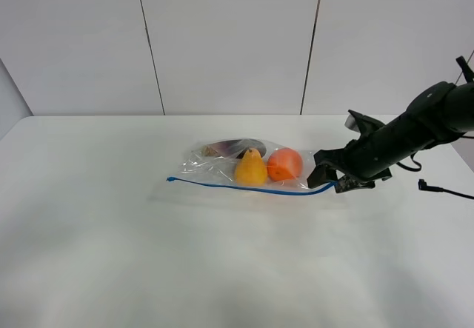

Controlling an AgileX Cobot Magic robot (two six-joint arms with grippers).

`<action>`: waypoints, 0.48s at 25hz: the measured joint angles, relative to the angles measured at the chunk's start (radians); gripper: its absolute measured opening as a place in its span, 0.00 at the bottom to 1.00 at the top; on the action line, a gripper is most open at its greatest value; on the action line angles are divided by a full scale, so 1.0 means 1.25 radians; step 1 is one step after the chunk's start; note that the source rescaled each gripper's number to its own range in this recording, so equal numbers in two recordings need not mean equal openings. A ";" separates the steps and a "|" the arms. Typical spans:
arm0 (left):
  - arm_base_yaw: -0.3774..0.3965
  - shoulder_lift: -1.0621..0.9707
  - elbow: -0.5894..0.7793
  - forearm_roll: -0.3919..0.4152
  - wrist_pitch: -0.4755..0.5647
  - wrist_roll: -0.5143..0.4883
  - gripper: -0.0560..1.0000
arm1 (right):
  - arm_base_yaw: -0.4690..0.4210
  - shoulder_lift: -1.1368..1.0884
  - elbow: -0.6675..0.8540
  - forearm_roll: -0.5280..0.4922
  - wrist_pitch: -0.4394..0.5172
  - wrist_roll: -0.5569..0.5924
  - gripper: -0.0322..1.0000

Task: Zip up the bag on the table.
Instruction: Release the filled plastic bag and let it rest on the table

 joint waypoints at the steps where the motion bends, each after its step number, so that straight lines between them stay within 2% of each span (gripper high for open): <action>1: 0.000 0.000 0.000 0.000 0.000 0.000 0.69 | 0.000 -0.007 -0.017 -0.045 -0.001 0.028 1.00; 3: 0.000 0.000 0.000 0.000 0.000 0.000 0.69 | 0.000 -0.023 -0.049 -0.139 -0.007 0.093 1.00; 9: 0.000 0.000 0.000 0.000 -0.001 0.000 0.69 | 0.000 -0.037 -0.126 -0.513 0.023 0.382 1.00; 12: 0.000 0.000 0.000 0.000 -0.001 0.000 0.69 | 0.000 -0.042 -0.128 -0.627 0.032 0.470 1.00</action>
